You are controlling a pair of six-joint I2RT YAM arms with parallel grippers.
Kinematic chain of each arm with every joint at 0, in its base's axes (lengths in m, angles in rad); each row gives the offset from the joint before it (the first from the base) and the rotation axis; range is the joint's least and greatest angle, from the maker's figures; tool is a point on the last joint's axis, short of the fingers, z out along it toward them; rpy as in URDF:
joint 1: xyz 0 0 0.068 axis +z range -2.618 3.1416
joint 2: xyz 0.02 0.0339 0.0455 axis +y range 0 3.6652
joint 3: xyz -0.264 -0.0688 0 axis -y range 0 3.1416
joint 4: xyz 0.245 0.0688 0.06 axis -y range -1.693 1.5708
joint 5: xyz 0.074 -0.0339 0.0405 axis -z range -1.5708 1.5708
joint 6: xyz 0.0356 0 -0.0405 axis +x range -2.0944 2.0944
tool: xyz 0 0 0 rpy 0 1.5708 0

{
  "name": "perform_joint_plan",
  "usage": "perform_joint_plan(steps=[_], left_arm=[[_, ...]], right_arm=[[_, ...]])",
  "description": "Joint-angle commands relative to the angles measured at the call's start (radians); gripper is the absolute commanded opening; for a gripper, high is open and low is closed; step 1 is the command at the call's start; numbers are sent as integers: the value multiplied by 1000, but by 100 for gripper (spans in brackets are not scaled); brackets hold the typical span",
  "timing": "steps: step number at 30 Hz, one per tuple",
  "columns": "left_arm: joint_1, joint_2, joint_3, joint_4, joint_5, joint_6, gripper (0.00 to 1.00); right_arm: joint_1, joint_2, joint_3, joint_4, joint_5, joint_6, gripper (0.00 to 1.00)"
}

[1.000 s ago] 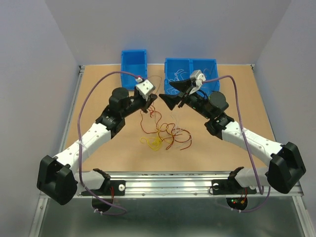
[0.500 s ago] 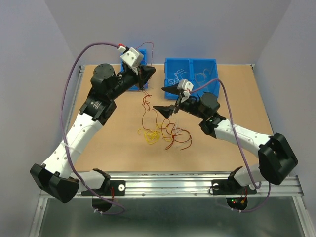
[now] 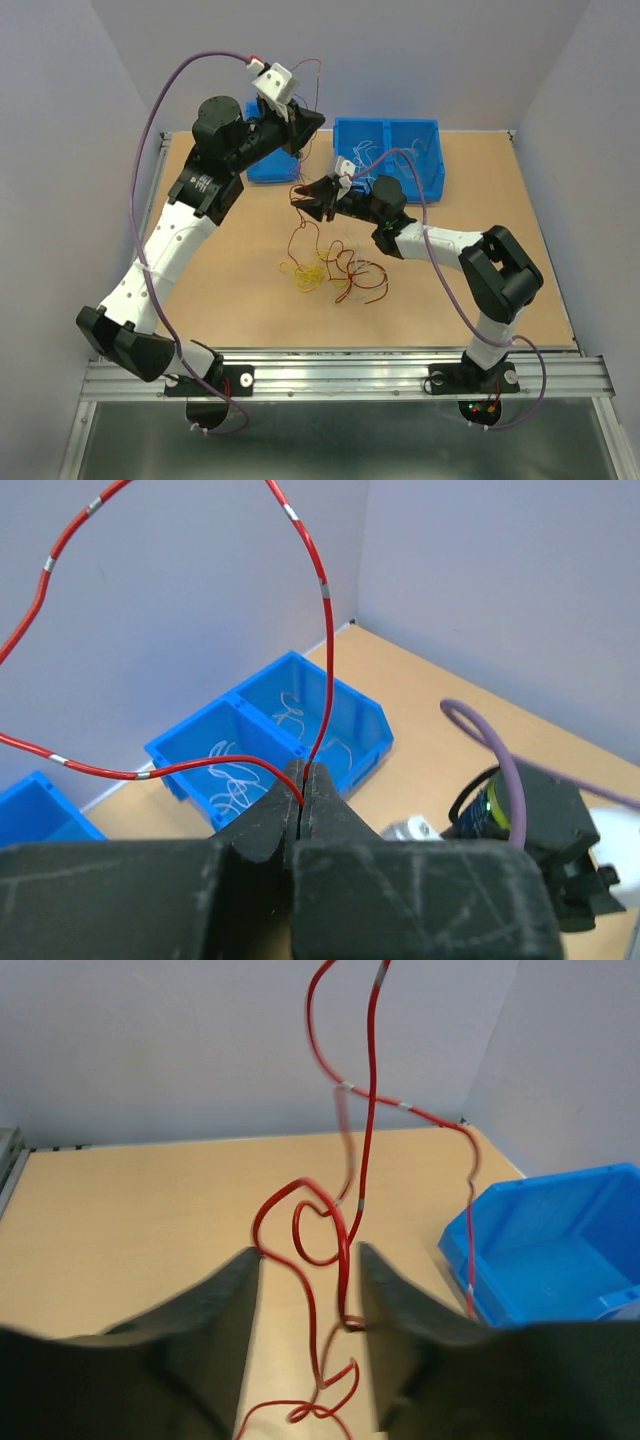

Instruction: Untangle the cables

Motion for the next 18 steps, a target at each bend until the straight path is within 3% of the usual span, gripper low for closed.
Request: perform_joint_plan(steps=[1, 4, 11, 13, 18], left_arm=[[-3, 4, 168, 15, -45, -7, 0], [-3, 16, 277, 15, -118, 12, 0], [-3, 45, 489, 33, -327, 65, 0], [-3, 54, 499, 72, -416, 86, 0], [12, 128, 483, 89, -481, 121, 0]], right_arm=[[-4, 34, 77, 84, 11, -14, 24], [-4, 42, 71, 82, 29, -29, 1], [-4, 42, 28, 82, 43, -37, 1], [-3, 38, 5, 81, 49, -51, 0], [-4, -8, -47, 73, 74, -89, 1]])
